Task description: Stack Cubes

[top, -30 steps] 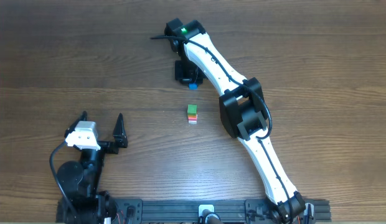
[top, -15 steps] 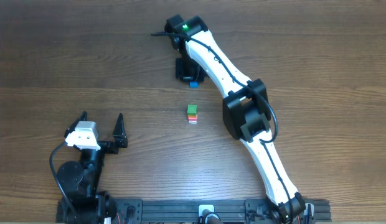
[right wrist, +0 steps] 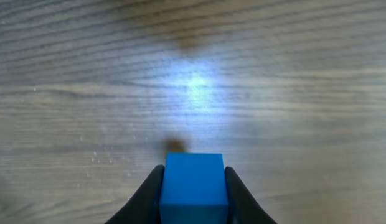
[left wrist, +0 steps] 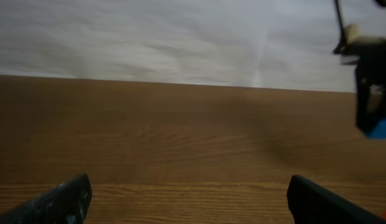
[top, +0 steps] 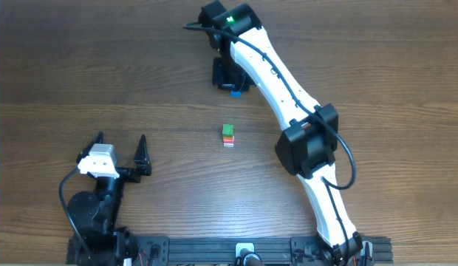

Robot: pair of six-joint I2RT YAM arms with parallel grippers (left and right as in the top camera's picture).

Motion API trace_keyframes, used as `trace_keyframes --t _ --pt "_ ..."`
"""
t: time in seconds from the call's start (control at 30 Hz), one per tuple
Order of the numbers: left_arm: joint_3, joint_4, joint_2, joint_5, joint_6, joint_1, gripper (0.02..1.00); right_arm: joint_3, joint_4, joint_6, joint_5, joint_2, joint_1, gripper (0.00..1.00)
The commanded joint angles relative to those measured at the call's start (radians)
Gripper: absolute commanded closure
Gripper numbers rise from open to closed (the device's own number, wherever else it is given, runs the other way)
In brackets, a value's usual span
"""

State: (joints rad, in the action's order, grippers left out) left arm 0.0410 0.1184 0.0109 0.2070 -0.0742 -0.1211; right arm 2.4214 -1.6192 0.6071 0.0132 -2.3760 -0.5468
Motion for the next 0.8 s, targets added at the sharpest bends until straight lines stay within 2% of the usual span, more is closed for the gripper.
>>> trace_keyframes --t 0.03,0.27,0.8 --pt "-0.009 -0.004 -0.007 0.01 0.011 -0.005 0.018 0.0 -0.04 0.064 0.037 0.089 -0.034 0.879" --pt "-0.009 -0.004 -0.007 0.01 0.011 -0.005 0.02 0.0 -0.08 0.095 0.038 0.114 -0.082 0.879" --pt "-0.009 -0.004 -0.007 0.01 0.011 -0.005 0.018 -0.024 -0.08 0.08 0.041 0.174 -0.131 0.884"
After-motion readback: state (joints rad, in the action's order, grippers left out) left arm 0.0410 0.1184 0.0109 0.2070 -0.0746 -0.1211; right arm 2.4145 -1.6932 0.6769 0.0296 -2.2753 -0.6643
